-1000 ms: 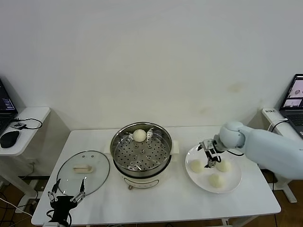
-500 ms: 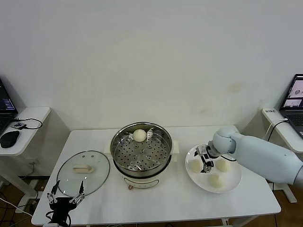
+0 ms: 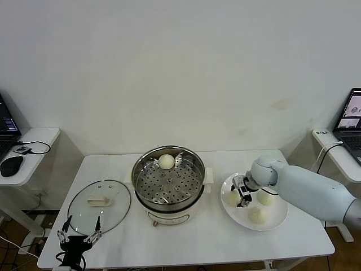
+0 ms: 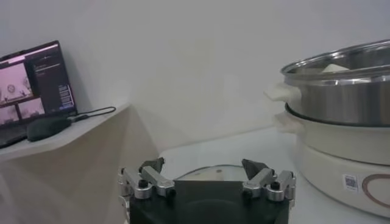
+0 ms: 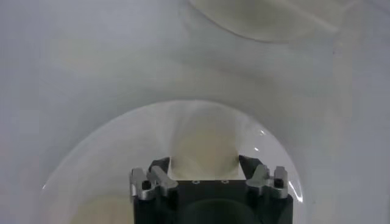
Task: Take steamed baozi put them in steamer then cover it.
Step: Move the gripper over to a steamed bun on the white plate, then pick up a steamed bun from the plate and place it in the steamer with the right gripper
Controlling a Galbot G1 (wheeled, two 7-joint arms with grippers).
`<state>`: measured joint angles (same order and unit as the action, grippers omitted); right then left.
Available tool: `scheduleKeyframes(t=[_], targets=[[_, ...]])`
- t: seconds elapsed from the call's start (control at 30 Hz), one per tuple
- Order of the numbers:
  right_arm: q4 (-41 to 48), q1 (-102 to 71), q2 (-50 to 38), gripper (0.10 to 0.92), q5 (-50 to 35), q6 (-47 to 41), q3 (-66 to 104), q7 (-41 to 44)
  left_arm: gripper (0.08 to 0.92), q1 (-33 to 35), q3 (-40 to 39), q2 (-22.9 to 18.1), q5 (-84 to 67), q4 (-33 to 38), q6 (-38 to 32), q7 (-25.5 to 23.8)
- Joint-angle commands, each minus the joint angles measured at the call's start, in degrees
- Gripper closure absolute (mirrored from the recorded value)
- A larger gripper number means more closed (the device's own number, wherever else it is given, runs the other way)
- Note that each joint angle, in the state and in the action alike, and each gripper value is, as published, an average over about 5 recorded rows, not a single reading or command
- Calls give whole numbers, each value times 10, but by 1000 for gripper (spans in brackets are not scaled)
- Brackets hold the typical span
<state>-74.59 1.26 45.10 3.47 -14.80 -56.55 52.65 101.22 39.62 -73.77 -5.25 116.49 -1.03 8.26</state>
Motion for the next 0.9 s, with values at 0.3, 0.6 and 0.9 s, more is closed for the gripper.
scheduleKeyframes(t=[0.3, 0.6, 0.9], targets=[[1, 7, -2, 452, 3, 4, 2, 11, 177, 0, -2, -3, 1, 1, -2, 1], [-57, 106, -41, 508, -51, -5, -31, 16, 177, 0, -5, 1, 2, 7, 0, 0], [-119, 337, -43, 499, -176, -26, -139, 14, 177, -5, -17, 7, 2, 16, 2, -1]])
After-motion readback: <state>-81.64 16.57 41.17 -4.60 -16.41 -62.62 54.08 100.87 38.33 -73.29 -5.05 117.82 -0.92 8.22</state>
